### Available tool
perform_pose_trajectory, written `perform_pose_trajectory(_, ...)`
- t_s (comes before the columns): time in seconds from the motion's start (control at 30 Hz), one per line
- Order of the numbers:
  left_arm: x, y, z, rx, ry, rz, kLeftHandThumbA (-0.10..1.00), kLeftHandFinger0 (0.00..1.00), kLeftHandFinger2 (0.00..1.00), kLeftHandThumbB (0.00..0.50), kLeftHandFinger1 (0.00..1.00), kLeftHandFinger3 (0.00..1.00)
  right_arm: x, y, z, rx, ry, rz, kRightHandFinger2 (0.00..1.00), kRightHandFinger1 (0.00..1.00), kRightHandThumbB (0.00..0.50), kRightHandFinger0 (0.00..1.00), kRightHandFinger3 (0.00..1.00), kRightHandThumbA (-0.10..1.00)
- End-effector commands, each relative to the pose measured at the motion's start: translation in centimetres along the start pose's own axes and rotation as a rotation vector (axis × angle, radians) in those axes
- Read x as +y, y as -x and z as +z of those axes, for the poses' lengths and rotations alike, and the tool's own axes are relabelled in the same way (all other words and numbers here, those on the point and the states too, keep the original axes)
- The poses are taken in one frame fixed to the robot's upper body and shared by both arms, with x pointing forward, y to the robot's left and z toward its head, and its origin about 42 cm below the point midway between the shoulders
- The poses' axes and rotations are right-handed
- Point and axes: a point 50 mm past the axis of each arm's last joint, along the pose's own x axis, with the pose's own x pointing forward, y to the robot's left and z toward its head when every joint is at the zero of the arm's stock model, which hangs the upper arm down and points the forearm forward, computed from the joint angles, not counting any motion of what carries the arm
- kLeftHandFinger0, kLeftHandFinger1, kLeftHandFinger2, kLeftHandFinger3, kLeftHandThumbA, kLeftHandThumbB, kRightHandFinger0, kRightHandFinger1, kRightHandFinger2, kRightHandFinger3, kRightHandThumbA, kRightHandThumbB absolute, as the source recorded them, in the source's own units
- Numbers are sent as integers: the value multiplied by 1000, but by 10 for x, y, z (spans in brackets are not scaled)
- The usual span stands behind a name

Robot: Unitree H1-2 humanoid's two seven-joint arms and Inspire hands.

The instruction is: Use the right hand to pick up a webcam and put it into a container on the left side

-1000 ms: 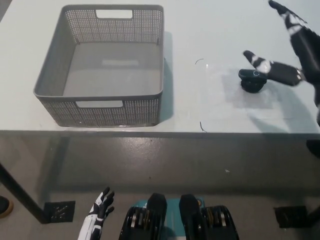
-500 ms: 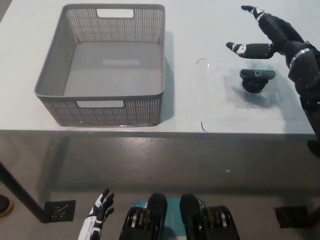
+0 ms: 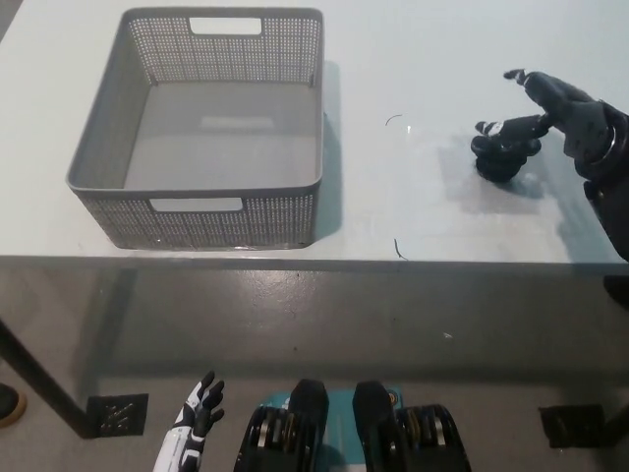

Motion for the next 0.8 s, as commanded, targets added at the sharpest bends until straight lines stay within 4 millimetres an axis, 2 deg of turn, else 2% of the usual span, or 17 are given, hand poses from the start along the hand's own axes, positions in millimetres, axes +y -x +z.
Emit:
perform_pose_trajectory(0.0,1,0,7,-54,6,-8,964,1000,1000,73,1000,1000,-32,-2,22,-45,58,-78,1000,1000,500,1000,1000,710)
perform_pose_trajectory(0.2,3,-4,10,-60,-9,-7,985,1000,1000,67,1000,1000,-23,-6,18,-29,59,-51,1000,1000,500,1000,1000,737)
perform_pose_trajectory(0.3,4,-5,10,-59,-8,-10,990,1000,1000,81,1000,1000,-21,-6,21,-43,56,-46,1000,1000,500,1000,1000,753)
perform_pose_trajectory(0.77,6,-11,11,-72,-11,-13,972,1000,1000,81,1000,1000,-17,-7,26,-58,39,-27,1000,1000,500,1000,1000,731)
